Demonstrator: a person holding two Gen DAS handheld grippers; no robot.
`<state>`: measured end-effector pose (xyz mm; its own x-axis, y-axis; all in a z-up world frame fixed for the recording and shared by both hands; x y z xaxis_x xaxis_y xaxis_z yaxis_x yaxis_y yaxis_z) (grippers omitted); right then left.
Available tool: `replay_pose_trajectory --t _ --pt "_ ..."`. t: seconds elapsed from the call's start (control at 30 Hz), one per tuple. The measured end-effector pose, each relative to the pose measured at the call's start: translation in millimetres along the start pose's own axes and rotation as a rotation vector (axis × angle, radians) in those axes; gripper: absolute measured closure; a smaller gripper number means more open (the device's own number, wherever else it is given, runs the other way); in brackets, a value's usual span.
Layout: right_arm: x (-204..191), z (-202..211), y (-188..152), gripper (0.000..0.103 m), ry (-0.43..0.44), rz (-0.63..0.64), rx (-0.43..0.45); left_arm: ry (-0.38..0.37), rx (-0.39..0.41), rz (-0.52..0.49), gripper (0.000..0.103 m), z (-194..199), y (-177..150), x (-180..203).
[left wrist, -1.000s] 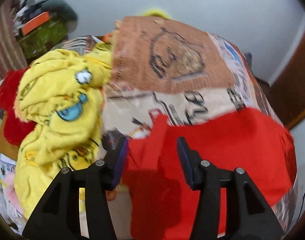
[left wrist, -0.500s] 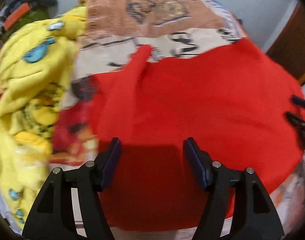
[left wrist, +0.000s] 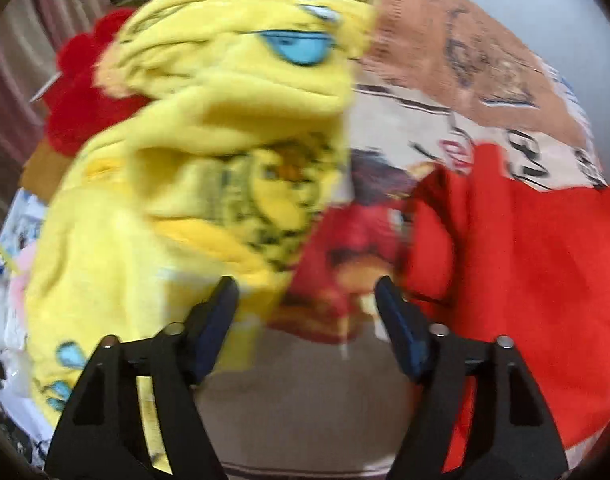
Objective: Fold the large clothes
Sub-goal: 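Lower the folded hem onto the jacket and open both grippers, then move both open grippers to the edge of the red jacket bundle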
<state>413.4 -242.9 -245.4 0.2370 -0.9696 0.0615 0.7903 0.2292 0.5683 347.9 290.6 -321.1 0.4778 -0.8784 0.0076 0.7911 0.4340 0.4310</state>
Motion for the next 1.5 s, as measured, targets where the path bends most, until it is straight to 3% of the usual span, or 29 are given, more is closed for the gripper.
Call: replay_pose_trajectory --t 0.17,0.33,0.53,0.63,0.77,0.87,0.93,1.0,1.07,1.2,1.5 --pt "21.0 14.8 -6.7 0.019 -0.007 -0.077 -0.005 -0.065 -0.019 -0.030 0.036 14.3 -0.9 3.7" --pt "-0.8 34.3 10.1 0.019 0.014 -0.036 0.068 -0.129 0.029 -0.172 0.033 32.5 13.4 56.1" --pt "-54.7 44.7 33.3 0.019 0.090 0.058 0.123 -0.075 -0.013 -0.299 0.030 4.6 24.6 103.2" --pt "-77.2 37.3 39.8 0.019 0.126 0.089 0.121 -0.059 -0.055 -0.270 0.030 -24.0 34.8 107.3" --pt "-96.3 21.2 42.6 0.019 0.128 0.122 0.104 -0.025 -0.053 -0.207 0.028 -41.9 57.2 97.5" --pt "-100.1 12.9 40.7 0.019 0.113 0.132 0.090 -0.028 -0.056 -0.137 0.021 -52.6 69.9 81.6" --pt "-99.5 8.1 38.6 0.019 0.112 0.121 0.075 0.024 -0.051 -0.105 0.021 -55.2 73.1 69.2" --pt "-97.4 6.6 35.9 0.019 0.117 0.107 0.061 0.022 -0.040 -0.060 0.021 -52.3 72.6 57.3" --pt "-94.7 7.2 33.8 0.019 0.117 0.098 0.055 0.017 -0.040 -0.032 0.021 -47.4 70.0 48.4" --pt "-91.5 13.8 31.4 0.019 0.110 0.100 0.052 0.127 0.014 -0.043 0.023 -19.0 67.5 32.5" --pt "-98.1 46.3 31.0 0.019 0.132 0.121 0.106 -0.055 0.140 -0.130 0.023 85.2 34.4 43.6"
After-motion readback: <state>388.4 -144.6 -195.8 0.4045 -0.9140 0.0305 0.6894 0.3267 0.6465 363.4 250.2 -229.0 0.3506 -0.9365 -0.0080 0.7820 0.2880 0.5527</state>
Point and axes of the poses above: each gripper's, at about its wrist camera, not at the fingertips, and z roughly against the way its jaws point, x to its right, y to its top, the point moved 5 cm from there along -z, roughly the way its jaws point, and after that the axes turned 5 degrees about -z, right-handed, at the moved point
